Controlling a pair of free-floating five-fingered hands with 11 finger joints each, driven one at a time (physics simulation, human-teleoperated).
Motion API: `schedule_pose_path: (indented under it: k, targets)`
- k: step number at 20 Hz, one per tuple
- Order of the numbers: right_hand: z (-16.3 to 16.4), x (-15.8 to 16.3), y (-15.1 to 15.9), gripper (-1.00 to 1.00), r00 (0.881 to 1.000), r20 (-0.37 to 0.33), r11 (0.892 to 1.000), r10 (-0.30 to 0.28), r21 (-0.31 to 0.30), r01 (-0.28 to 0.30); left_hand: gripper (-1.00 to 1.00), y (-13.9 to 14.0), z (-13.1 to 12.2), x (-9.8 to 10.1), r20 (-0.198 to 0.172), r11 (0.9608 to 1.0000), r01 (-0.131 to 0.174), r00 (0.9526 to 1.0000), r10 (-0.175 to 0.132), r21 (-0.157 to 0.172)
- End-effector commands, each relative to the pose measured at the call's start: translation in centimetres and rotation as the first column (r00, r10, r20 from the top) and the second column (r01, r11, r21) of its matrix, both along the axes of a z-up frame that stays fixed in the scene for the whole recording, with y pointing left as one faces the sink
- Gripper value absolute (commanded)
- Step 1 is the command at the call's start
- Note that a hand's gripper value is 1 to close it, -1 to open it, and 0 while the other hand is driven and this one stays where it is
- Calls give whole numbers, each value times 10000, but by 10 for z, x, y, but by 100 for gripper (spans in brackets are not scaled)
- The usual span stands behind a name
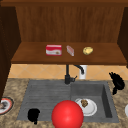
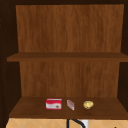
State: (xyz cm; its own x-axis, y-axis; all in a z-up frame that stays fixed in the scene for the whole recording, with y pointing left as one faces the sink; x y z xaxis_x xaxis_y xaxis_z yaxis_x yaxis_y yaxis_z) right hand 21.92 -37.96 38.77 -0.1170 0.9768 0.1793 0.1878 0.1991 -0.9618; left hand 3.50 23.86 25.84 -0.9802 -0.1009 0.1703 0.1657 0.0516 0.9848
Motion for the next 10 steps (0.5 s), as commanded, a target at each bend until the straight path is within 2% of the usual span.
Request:
schedule_pose_path:
  k: [1,8,10]
  targets:
    - [7,-21,16,-100,9985,-523,9998,-177,-69,174,0,0,0,0,0,10000,0,10000,0,0]
    - [18,-60,48,-100,9960,-805,9991,-389,-167,377,0,0,0,0,0,10000,0,10000,0,0]
    - [22,-70,62,-100,9954,-901,9986,-335,-427,298,0,0,0,0,0,10000,0,10000,0,0]
